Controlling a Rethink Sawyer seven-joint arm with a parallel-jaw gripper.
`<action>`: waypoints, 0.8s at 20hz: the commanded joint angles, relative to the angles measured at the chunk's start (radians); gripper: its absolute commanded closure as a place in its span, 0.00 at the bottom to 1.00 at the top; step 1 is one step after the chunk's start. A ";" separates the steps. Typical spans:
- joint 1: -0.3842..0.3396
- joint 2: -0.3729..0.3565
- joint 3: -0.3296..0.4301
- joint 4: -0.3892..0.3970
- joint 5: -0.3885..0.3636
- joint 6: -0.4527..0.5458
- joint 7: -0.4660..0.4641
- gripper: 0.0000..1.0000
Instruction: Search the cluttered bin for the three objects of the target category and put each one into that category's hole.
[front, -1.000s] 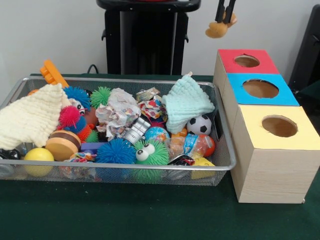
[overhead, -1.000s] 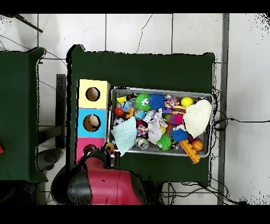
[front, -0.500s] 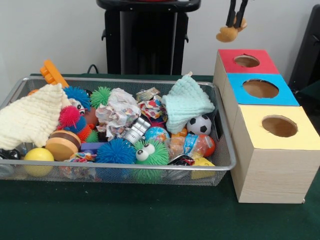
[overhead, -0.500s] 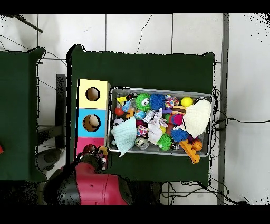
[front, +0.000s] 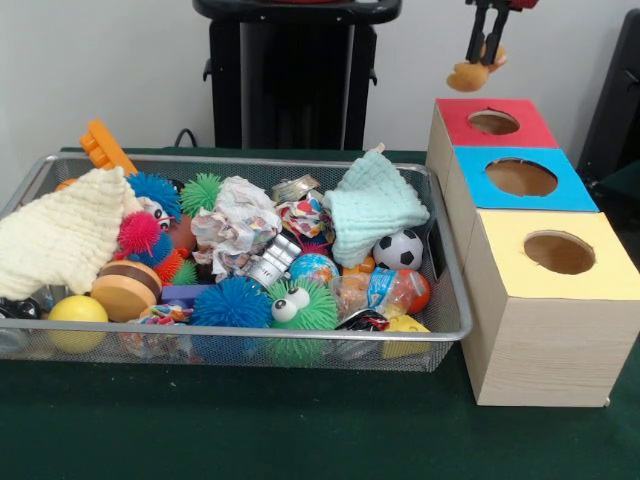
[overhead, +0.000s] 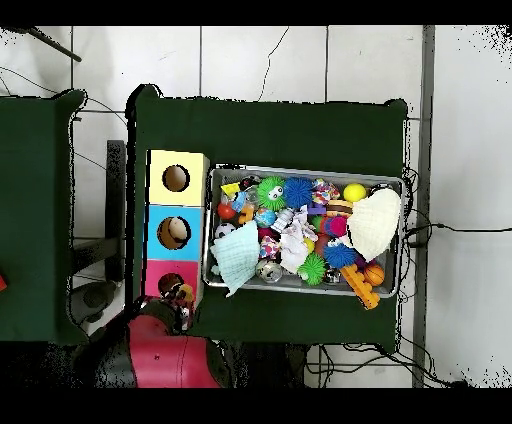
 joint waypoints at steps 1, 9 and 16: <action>0.020 0.042 -0.004 0.056 0.053 -0.052 0.278 1.00; 0.064 0.075 -0.032 0.009 0.080 -0.015 0.305 1.00; 0.095 0.096 -0.032 0.026 0.112 -0.056 0.306 1.00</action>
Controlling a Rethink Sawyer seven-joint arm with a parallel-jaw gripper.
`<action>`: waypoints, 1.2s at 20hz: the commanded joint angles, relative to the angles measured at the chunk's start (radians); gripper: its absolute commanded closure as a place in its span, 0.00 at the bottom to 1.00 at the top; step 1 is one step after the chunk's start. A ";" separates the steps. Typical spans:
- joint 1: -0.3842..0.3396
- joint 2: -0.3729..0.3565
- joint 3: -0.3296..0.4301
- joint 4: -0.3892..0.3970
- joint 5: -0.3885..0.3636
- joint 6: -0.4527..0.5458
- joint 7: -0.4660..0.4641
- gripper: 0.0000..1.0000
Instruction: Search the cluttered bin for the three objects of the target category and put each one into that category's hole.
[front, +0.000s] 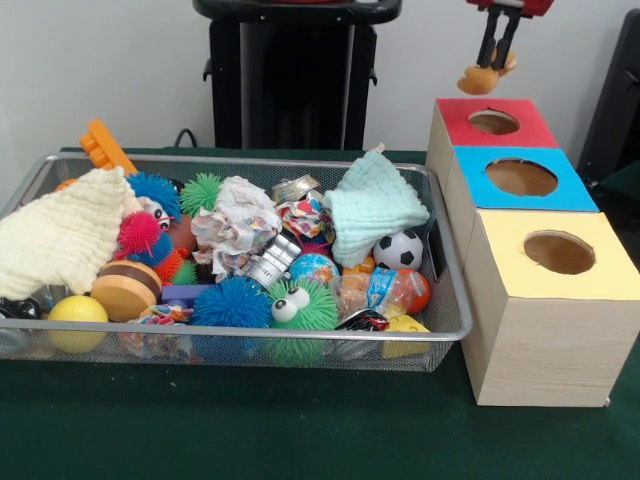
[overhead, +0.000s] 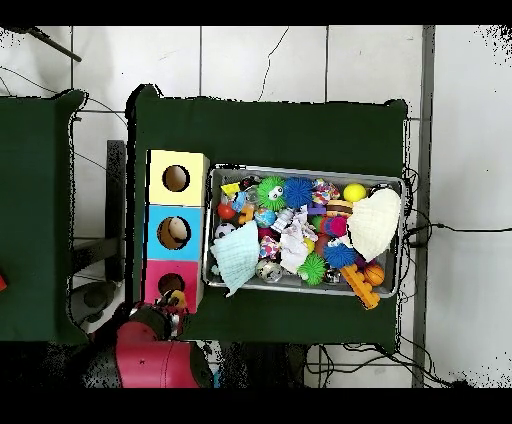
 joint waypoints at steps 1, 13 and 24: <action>0.019 0.053 0.001 0.027 0.064 -0.053 0.291 1.00; 0.094 0.106 -0.023 -0.010 0.137 -0.050 0.317 1.00; 0.123 0.151 -0.032 -0.030 0.188 -0.070 0.299 1.00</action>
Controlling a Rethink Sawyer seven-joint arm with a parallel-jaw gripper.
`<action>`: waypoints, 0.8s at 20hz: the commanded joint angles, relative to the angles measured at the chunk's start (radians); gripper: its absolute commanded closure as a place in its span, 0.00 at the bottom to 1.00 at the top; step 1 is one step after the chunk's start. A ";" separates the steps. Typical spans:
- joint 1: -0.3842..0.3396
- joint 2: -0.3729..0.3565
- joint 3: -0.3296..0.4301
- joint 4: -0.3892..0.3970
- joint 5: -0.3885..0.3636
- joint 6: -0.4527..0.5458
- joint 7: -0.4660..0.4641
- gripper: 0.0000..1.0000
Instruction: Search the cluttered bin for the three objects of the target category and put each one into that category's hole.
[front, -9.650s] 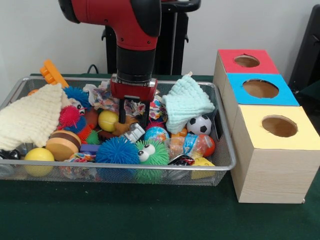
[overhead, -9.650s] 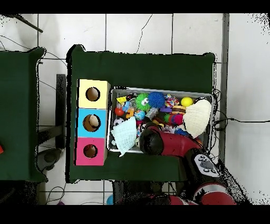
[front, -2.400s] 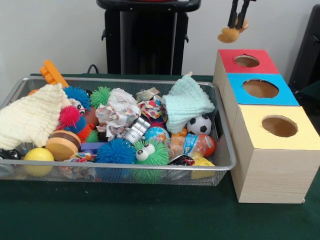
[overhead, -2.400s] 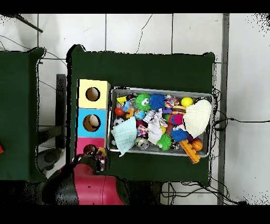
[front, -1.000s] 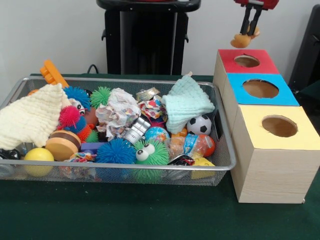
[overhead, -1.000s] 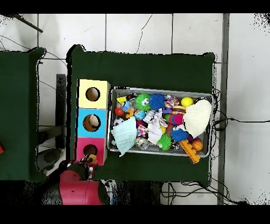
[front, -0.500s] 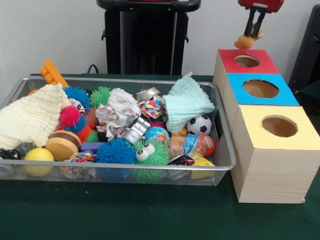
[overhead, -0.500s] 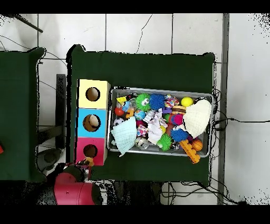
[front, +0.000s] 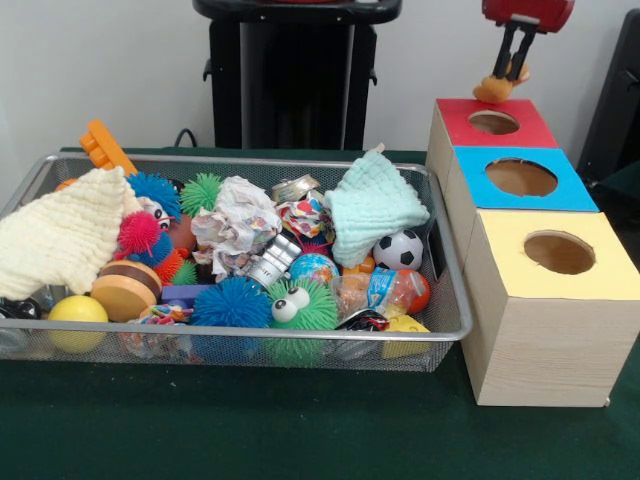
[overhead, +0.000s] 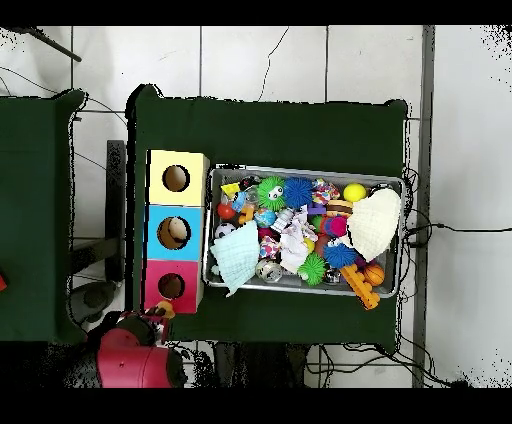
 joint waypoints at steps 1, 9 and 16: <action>-0.005 0.063 0.003 -0.033 0.066 -0.072 0.293 1.00; -0.004 0.106 -0.003 -0.070 0.090 -0.078 0.279 1.00; 0.001 0.093 -0.024 -0.095 0.101 -0.025 0.256 1.00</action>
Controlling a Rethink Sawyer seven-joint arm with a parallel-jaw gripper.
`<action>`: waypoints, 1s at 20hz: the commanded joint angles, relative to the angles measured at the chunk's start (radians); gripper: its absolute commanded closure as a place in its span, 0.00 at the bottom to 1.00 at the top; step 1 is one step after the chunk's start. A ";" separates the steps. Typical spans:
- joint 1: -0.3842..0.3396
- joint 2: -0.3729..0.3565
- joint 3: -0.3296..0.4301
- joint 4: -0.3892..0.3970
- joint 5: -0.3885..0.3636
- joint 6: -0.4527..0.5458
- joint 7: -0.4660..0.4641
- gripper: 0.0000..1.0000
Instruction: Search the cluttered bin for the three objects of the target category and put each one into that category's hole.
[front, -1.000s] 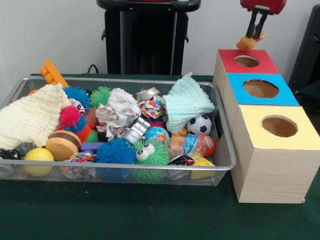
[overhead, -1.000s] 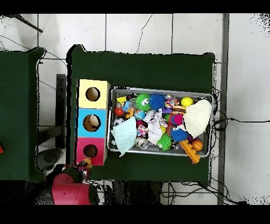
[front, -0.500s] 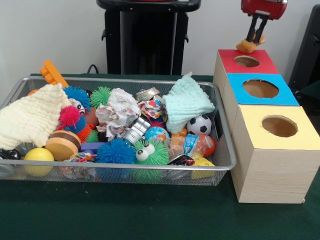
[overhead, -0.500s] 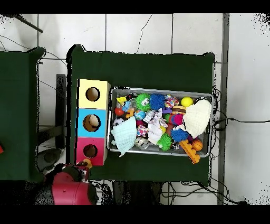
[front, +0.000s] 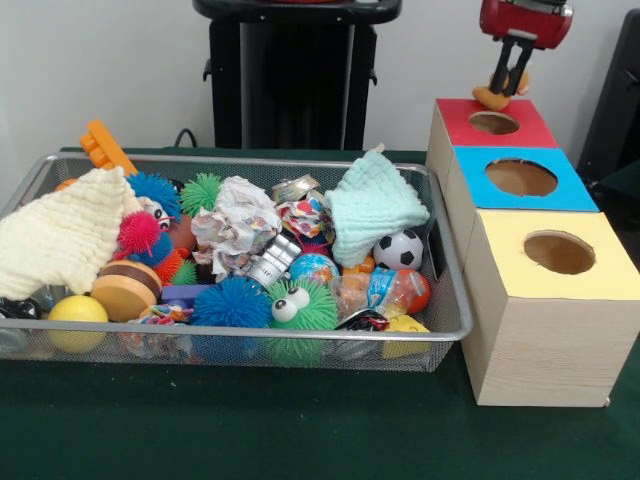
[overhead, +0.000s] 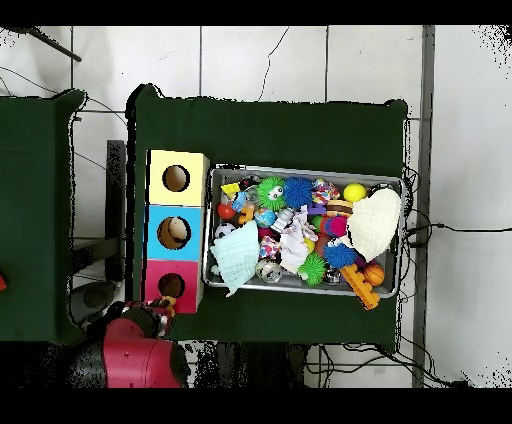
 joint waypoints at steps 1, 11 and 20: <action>0.000 0.028 -0.010 -0.075 0.043 0.030 0.256 1.00; 0.014 -0.037 -0.070 -0.130 0.020 0.204 0.239 1.00; 0.010 -0.031 -0.077 -0.160 0.019 0.234 0.240 1.00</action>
